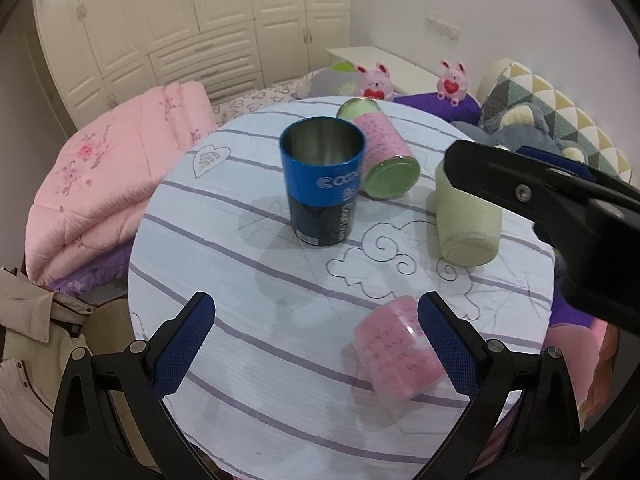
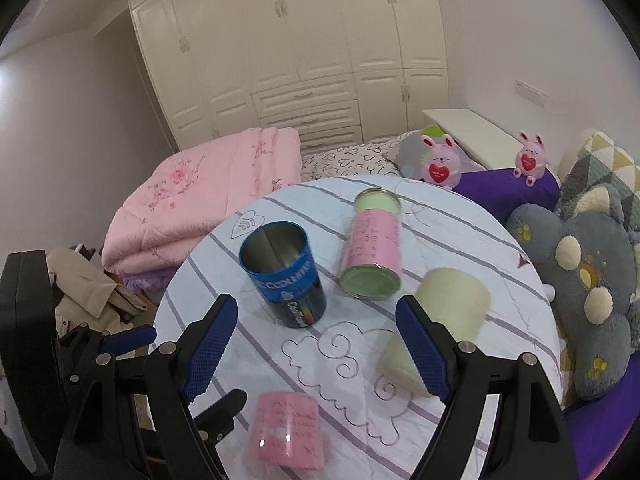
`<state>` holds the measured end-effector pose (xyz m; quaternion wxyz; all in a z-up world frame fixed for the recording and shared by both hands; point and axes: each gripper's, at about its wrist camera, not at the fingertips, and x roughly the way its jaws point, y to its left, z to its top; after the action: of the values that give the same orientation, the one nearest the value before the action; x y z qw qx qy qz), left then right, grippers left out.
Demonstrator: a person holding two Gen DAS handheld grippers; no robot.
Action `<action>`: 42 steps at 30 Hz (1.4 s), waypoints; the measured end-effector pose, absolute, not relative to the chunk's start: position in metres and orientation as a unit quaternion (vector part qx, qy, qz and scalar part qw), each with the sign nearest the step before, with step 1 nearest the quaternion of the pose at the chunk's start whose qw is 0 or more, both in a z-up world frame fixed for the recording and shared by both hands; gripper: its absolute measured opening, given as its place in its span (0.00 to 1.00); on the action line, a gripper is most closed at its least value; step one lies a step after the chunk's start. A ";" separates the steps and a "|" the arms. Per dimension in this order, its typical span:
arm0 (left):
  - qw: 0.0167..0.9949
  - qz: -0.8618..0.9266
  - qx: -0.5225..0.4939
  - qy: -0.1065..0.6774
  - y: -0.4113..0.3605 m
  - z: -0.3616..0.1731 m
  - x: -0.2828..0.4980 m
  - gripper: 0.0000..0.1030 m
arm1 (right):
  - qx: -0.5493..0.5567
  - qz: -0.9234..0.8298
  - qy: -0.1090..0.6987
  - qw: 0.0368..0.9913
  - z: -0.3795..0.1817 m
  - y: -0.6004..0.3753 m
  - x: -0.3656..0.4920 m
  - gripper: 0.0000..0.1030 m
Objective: Flip cup upright
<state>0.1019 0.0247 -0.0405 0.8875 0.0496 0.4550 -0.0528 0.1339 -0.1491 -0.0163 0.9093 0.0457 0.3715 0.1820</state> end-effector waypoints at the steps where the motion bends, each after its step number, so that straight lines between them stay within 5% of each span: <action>1: 0.890 -0.047 0.051 0.450 0.022 -0.040 0.100 0.99 | 0.048 0.182 0.370 0.910 -0.016 -0.153 0.132 0.80; 42: 0.945 -0.005 0.006 0.327 -0.021 -0.003 0.051 1.00 | 0.038 0.198 0.255 0.946 -0.005 -0.230 0.064 0.80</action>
<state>0.0507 -0.0214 -0.0027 0.9450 0.0058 0.3270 -0.0053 0.0636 -0.2297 -0.0053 0.9458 0.0381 0.2549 0.1977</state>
